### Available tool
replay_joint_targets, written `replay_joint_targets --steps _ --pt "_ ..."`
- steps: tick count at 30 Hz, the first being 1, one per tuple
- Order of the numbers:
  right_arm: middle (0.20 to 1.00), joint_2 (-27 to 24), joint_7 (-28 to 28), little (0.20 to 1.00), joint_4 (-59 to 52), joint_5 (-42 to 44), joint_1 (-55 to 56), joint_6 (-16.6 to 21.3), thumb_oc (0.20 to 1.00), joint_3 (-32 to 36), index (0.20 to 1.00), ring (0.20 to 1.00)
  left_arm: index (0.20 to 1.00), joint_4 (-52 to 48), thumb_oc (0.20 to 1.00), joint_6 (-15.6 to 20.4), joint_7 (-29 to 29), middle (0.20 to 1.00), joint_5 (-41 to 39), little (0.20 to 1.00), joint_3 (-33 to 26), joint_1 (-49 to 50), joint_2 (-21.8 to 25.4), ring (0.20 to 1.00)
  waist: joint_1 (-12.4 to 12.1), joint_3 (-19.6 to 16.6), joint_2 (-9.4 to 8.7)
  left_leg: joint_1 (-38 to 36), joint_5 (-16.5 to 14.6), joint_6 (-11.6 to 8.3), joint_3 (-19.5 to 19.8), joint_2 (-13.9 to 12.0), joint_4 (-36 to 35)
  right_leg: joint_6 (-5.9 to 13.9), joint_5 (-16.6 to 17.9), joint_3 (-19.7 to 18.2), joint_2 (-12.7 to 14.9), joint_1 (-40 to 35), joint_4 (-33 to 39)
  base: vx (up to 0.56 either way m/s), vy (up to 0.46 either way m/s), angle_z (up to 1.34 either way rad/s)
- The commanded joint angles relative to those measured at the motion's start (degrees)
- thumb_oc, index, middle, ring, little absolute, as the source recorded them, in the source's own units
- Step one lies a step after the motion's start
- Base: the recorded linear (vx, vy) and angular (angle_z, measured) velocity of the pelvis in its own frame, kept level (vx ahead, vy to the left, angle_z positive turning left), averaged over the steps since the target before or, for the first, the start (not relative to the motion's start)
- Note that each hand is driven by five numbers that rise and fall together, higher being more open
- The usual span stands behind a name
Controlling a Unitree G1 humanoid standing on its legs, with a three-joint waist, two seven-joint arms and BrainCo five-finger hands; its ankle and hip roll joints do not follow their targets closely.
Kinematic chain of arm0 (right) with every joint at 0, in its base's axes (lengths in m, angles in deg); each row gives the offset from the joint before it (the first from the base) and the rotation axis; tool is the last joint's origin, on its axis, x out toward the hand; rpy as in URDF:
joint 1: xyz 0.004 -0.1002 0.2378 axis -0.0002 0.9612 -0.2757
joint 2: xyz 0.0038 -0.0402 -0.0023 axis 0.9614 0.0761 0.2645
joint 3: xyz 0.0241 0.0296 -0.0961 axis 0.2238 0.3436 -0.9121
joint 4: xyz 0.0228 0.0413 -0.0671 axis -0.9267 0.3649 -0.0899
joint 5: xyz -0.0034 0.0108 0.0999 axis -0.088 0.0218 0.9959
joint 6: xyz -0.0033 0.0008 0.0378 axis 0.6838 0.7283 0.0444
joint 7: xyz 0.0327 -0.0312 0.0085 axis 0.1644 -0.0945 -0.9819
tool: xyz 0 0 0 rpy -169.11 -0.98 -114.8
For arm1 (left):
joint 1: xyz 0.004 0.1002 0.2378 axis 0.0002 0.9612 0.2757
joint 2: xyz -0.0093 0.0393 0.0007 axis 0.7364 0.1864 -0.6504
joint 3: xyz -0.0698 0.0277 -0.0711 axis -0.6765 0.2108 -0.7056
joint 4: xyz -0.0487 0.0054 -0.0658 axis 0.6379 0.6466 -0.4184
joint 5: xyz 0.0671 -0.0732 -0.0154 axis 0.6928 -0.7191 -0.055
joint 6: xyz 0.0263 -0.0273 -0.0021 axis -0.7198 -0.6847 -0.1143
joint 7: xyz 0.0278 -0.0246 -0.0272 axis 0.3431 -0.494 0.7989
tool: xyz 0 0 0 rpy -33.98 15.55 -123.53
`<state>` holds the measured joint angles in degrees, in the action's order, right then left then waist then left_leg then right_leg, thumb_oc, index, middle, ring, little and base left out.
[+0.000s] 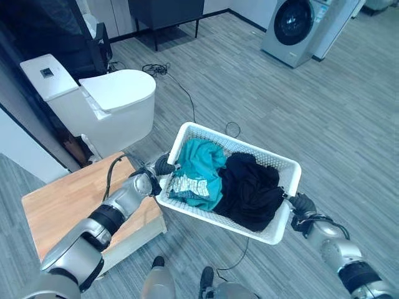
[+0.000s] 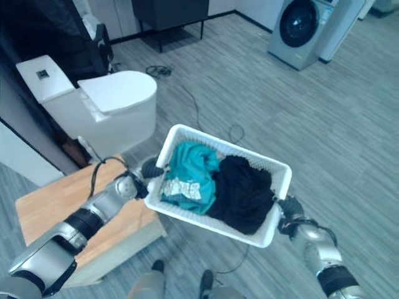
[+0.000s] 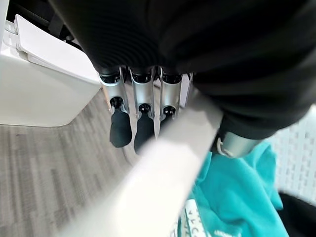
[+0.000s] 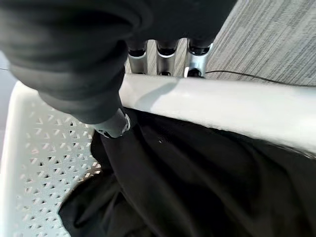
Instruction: Grab the laundry basket,head to the washer,open it,put in the laundry and shut it.
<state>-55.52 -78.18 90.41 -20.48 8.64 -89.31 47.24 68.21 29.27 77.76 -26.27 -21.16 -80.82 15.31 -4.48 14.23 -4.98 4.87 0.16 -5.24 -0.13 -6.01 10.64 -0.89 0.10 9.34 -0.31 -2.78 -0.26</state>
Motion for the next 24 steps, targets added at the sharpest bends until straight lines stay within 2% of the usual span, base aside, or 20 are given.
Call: replay_joint_targets --steps 1,6,12,14,16,18,20,23,24 --pt "0.2 -0.6 5.8 0.2 -9.6 4.3 -2.4 3.7 0.2 1.7 0.2 0.2 0.2 0.0 0.2 3.2 1.7 0.2 1.1 0.2 -2.4 -7.1 -3.9 0.2 -0.7 -3.0 0.56 1.1 -4.7 4.97 -3.2 4.1 3.6 4.41 -5.1 1.2 1.6 -2.9 -1.8 0.05 0.023 0.03" --pt "0.2 -0.6 6.4 0.2 -9.5 3.6 -2.5 3.6 0.2 1.5 0.2 0.2 0.2 0.9 0.2 3.2 1.8 0.2 1.0 0.2 -2.1 -7.6 -4.7 0.2 0.2 -3.6 0.34 0.2 -3.0 4.74 -2.7 4.9 0.5 4.51 -4.6 2.7 2.3 -2.8 -1.4 0.02 0.012 -0.12" --pt "0.2 -1.7 6.8 0.2 -11.5 4.3 -0.7 4.1 0.2 3.3 0.2 0.2 0.2 2.0 0.2 2.9 1.7 0.2 1.6 0.2 -0.6 -9.8 -5.2 0.2 1.5 -3.7 0.3 0.1 -1.3 4.08 -1.0 5.1 -1.7 3.67 -5.0 2.0 1.6 -2.3 -1.4 -0.01 -0.015 0.09" --pt "0.2 -2.0 6.6 0.2 -11.3 4.5 -0.8 4.4 0.2 3.3 0.2 0.2 0.2 2.6 0.2 2.9 1.9 0.2 1.3 0.2 -0.1 -10.5 -5.5 0.2 1.7 -3.1 0.01 1.5 -1.3 3.67 -0.6 4.7 1.0 3.13 -5.4 1.8 1.4 -2.0 -2.1 -0.02 -0.082 0.24" --pt "0.2 -2.3 6.2 0.2 -11.4 5.0 -0.5 4.5 0.2 3.4 0.2 0.2 0.2 3.0 0.2 2.8 2.0 0.2 1.2 0.2 -0.1 -10.8 -5.5 0.2 1.6 -1.9 -0.37 3.9 -1.4 3.13 -0.5 3.2 7.5 2.09 -6.0 1.2 0.4 -2.2 -2.9 0.01 -0.147 0.15" --pt "0.2 -2.9 6.3 0.2 -12.0 5.2 -0.2 4.6 0.2 3.8 0.2 0.2 0.2 2.5 0.2 2.6 2.1 0.2 1.0 0.2 -0.8 -10.6 -5.5 0.2 0.9 -0.4 -0.11 9.0 2.4 3.27 1.5 2.1 19.4 0.94 -6.1 0.2 -1.3 -3.3 -3.1 0.05 -0.171 0.13" --pt "0.2 -2.9 6.5 0.2 -11.9 5.8 -0.3 4.6 0.2 3.1 0.2 0.2 0.2 1.9 0.2 2.5 2.1 0.2 0.6 0.2 -1.6 -9.4 -5.9 0.2 0.3 0.4 -0.14 12.5 3.6 4.8 2.7 2.4 27.7 0.15 -6.8 -0.2 -2.1 -4.5 -3.2 0.12 -0.125 -0.01" --pt "0.2 -2.9 6.0 0.2 -12.2 6.4 0.2 4.3 0.2 3.1 0.2 0.2 0.2 1.5 0.2 2.2 2.1 0.2 0.1 0.2 -1.8 -9.0 -5.8 0.2 0.0 0.7 0.05 15.1 3.3 4.95 2.0 2.8 27.5 -0.13 -8.1 0.4 -2.4 -5.3 -3.3 0.17 -0.037 -0.09" --pt "0.2 -2.6 6.2 0.2 -13.4 6.3 0.8 4.1 0.2 3.0 0.2 0.2 0.2 1.5 0.2 2.1 1.9 0.2 0.1 0.2 -2.5 -8.3 -5.0 0.2 -0.8 0.6 -0.49 16.3 1.7 4.88 0.3 4.2 20.4 0.16 -9.2 0.0 -2.2 -6.1 -3.2 0.33 0.027 -0.02"
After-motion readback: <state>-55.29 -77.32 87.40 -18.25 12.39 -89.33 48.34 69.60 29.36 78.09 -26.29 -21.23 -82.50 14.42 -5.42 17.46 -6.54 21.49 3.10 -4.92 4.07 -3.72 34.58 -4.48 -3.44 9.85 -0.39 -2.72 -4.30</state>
